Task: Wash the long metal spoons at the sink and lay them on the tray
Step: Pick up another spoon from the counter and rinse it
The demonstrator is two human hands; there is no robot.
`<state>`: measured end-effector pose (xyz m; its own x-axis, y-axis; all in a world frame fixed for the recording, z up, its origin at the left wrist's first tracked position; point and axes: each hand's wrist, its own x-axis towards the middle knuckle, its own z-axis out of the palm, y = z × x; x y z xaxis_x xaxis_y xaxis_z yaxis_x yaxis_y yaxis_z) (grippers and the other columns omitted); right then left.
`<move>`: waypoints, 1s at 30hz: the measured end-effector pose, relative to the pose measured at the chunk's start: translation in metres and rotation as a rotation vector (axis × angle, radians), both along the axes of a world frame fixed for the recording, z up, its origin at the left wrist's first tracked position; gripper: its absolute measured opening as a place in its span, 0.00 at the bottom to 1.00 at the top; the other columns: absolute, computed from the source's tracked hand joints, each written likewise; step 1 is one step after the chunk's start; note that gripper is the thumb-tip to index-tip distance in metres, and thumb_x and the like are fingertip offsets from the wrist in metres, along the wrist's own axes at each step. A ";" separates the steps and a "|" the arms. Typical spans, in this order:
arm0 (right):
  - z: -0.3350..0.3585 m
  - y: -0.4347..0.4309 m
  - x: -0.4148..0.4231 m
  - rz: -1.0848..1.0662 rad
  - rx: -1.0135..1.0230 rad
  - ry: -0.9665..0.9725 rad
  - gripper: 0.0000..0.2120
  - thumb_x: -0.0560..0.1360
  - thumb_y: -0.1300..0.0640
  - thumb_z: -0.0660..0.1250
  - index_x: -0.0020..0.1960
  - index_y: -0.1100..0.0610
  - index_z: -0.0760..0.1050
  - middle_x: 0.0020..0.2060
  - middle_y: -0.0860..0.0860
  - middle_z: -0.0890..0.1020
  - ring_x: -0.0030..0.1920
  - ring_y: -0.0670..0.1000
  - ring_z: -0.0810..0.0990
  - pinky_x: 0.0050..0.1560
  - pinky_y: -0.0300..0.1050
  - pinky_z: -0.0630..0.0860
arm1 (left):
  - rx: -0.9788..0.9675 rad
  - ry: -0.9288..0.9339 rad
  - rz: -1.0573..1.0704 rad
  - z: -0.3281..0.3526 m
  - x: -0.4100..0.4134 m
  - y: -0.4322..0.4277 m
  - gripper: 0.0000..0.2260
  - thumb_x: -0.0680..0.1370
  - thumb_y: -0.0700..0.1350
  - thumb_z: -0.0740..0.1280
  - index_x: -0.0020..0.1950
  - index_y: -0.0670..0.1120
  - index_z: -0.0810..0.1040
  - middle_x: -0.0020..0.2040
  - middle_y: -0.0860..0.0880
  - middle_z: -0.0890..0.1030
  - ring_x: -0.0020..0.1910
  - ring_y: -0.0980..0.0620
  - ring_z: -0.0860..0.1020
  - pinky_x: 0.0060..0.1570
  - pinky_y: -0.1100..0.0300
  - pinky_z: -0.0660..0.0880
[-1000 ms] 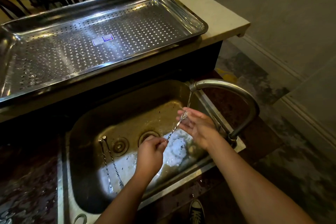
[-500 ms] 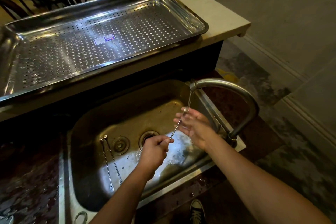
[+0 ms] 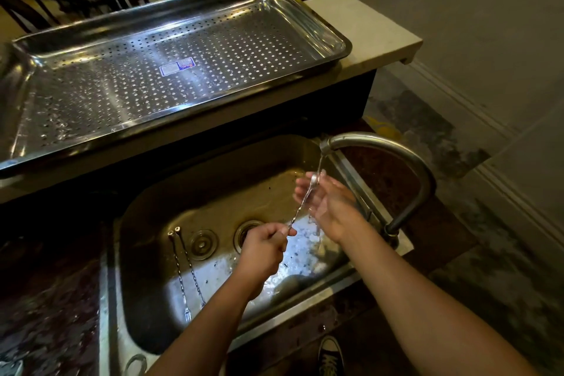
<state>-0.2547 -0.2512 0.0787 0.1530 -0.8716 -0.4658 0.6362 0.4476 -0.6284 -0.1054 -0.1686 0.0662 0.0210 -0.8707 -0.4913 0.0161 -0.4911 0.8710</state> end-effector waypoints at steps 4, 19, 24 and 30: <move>-0.005 0.009 0.007 0.083 -0.031 -0.178 0.11 0.82 0.64 0.58 0.61 0.64 0.74 0.49 0.60 0.85 0.45 0.56 0.86 0.51 0.55 0.83 | 0.029 0.108 0.006 0.004 0.001 -0.002 0.10 0.82 0.41 0.59 0.49 0.41 0.79 0.28 0.50 0.66 0.22 0.56 0.56 0.23 0.67 0.53; -0.004 -0.001 0.006 -0.073 -0.081 0.096 0.05 0.80 0.59 0.64 0.52 0.61 0.76 0.34 0.55 0.84 0.34 0.53 0.84 0.40 0.48 0.83 | -0.010 0.041 -0.069 0.011 -0.005 -0.004 0.08 0.82 0.45 0.60 0.47 0.45 0.75 0.25 0.54 0.63 0.24 0.55 0.54 0.26 0.65 0.49; -0.003 0.008 0.008 0.014 -0.117 0.030 0.10 0.78 0.69 0.64 0.57 0.61 0.75 0.41 0.57 0.85 0.41 0.53 0.85 0.46 0.48 0.82 | 0.039 0.078 -0.049 0.008 -0.001 -0.005 0.10 0.83 0.43 0.58 0.46 0.42 0.76 0.26 0.51 0.60 0.23 0.55 0.53 0.25 0.67 0.50; -0.002 0.002 0.001 -0.032 -0.092 0.384 0.12 0.82 0.51 0.62 0.48 0.60 0.76 0.33 0.57 0.84 0.33 0.56 0.84 0.35 0.48 0.82 | 0.045 0.025 -0.093 0.006 -0.005 0.002 0.12 0.83 0.43 0.57 0.43 0.44 0.76 0.25 0.53 0.62 0.23 0.55 0.54 0.26 0.65 0.49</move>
<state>-0.2538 -0.2487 0.0764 -0.0451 -0.9138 -0.4036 0.3602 0.3619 -0.8598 -0.1100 -0.1667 0.0722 -0.0718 -0.8454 -0.5292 -0.0097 -0.5300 0.8480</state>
